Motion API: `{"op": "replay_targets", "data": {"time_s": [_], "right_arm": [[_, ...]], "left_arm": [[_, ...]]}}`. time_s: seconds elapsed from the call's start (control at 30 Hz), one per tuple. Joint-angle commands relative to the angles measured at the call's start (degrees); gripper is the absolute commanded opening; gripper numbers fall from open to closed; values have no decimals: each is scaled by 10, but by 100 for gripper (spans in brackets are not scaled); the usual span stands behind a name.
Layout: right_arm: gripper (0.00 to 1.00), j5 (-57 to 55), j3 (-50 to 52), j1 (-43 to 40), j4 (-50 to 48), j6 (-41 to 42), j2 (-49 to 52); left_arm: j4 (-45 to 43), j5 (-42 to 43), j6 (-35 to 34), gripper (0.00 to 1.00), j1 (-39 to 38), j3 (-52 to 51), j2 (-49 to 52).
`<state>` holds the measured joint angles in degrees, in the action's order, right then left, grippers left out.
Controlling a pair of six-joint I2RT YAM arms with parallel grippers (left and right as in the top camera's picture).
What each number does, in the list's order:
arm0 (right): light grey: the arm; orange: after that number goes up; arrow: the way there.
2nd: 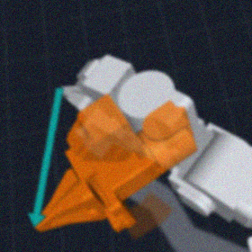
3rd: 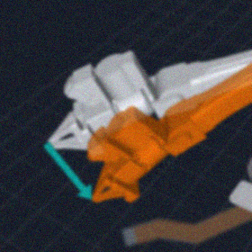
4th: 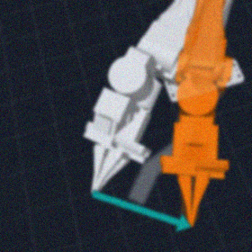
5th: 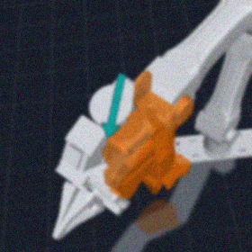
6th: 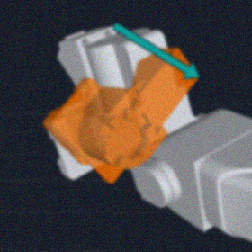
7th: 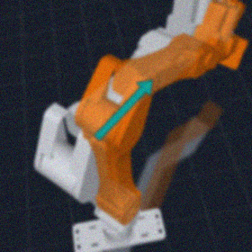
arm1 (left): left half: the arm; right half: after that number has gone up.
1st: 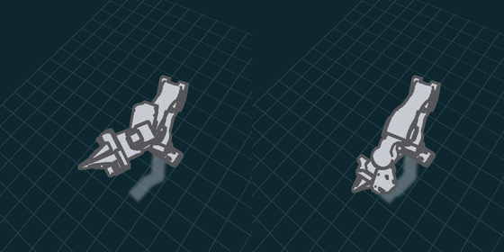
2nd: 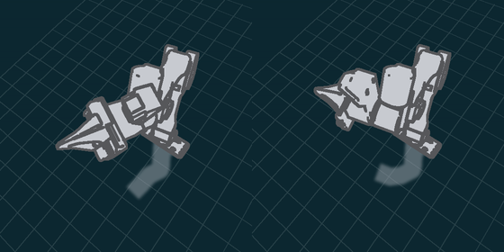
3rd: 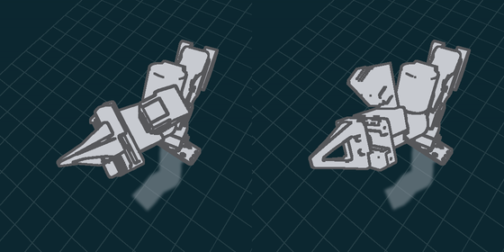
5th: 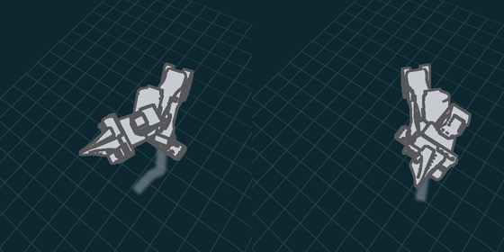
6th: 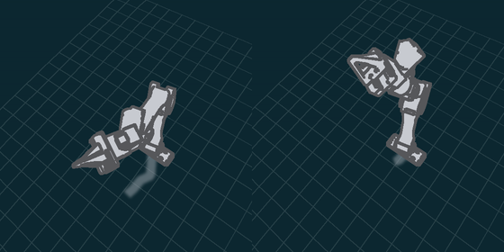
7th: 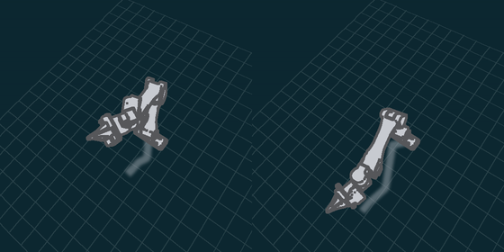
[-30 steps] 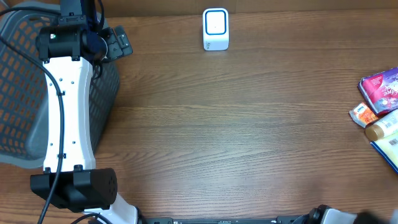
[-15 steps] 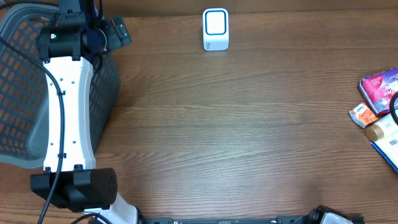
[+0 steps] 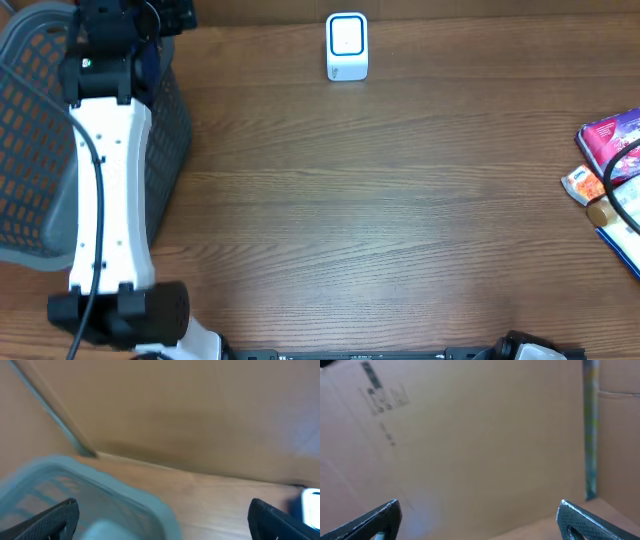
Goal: Scan the item barcode
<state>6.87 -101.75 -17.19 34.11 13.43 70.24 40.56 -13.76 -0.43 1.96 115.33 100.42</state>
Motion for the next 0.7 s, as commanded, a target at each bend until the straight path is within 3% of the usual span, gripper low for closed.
{"op": "replay_targets", "data": {"time_s": [0.0,0.23,0.47,0.67], "right_arm": [[100,7,2,16,-7,-4,-12],[100,7,14,55,-7,-4,-29],[100,7,138,132,-42,-19,-137],[100,42,259,137,-91,-19,-280]], "left_arm": [[-2,-73,99,100,-5,7,-90],[2,-69,98,100,-4,-38,-217],[-109,-61,98,100,-4,-273,-456],[-173,-49,92,100,-4,-395,-612]]}}
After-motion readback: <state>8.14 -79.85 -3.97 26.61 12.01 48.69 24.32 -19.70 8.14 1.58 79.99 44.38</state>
